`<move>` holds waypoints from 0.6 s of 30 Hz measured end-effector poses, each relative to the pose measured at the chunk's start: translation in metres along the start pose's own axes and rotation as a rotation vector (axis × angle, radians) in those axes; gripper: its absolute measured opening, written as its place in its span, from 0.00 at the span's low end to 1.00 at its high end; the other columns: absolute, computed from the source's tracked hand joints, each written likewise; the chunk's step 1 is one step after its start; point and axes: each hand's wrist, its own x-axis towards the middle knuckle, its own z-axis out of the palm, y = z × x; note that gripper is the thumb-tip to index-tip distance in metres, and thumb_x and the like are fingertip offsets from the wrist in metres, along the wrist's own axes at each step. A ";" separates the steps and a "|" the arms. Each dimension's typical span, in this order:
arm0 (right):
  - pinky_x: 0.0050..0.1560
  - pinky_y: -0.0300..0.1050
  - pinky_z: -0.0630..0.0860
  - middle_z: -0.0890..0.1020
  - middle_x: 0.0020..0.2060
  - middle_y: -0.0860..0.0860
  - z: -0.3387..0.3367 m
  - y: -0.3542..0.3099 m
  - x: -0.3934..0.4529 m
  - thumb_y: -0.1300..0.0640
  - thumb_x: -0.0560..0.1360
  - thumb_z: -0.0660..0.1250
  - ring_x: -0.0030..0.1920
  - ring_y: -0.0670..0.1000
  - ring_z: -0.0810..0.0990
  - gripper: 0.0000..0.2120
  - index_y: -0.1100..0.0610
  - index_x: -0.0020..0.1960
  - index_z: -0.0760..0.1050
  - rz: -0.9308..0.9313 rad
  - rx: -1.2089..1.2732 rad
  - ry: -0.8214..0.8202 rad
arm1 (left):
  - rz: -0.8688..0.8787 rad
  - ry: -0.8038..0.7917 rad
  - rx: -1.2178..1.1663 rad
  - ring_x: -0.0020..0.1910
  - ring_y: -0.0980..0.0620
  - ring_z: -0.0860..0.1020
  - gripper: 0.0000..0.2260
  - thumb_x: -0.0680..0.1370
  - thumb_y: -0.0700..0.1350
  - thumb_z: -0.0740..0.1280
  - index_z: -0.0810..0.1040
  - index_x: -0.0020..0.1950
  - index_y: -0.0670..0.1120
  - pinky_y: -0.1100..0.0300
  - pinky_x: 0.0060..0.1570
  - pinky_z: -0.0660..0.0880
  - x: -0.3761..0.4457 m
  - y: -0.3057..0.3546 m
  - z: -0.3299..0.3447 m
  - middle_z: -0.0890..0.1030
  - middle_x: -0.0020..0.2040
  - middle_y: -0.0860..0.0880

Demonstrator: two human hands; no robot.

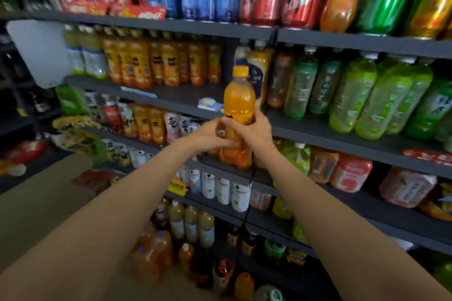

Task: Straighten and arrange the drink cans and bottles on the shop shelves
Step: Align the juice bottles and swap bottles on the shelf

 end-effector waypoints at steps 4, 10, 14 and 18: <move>0.49 0.41 0.73 0.80 0.49 0.50 0.030 -0.020 0.042 0.46 0.65 0.76 0.51 0.49 0.77 0.22 0.52 0.53 0.73 -0.073 0.025 -0.109 | 0.040 0.146 -0.084 0.60 0.50 0.73 0.25 0.71 0.43 0.73 0.69 0.66 0.45 0.59 0.53 0.72 0.026 -0.004 -0.034 0.74 0.57 0.50; 0.48 0.39 0.71 0.78 0.51 0.51 0.075 -0.042 0.110 0.46 0.66 0.75 0.53 0.49 0.76 0.27 0.55 0.60 0.72 -0.135 -0.011 -0.191 | 0.090 0.230 -0.016 0.58 0.49 0.75 0.26 0.70 0.41 0.74 0.70 0.66 0.45 0.56 0.55 0.73 0.067 -0.006 -0.103 0.76 0.59 0.46; 0.54 0.42 0.71 0.77 0.57 0.53 0.119 -0.057 0.144 0.48 0.65 0.76 0.58 0.52 0.75 0.31 0.55 0.63 0.69 -0.164 0.015 -0.195 | 0.086 0.303 0.069 0.59 0.46 0.74 0.26 0.67 0.43 0.76 0.71 0.62 0.45 0.51 0.59 0.73 0.091 -0.017 -0.152 0.77 0.59 0.45; 0.57 0.45 0.70 0.75 0.59 0.54 0.174 -0.062 0.174 0.49 0.66 0.76 0.61 0.54 0.73 0.32 0.56 0.65 0.67 -0.150 -0.041 -0.154 | 0.071 0.381 0.165 0.57 0.45 0.75 0.24 0.70 0.40 0.73 0.70 0.64 0.43 0.50 0.58 0.74 0.117 -0.040 -0.193 0.77 0.56 0.44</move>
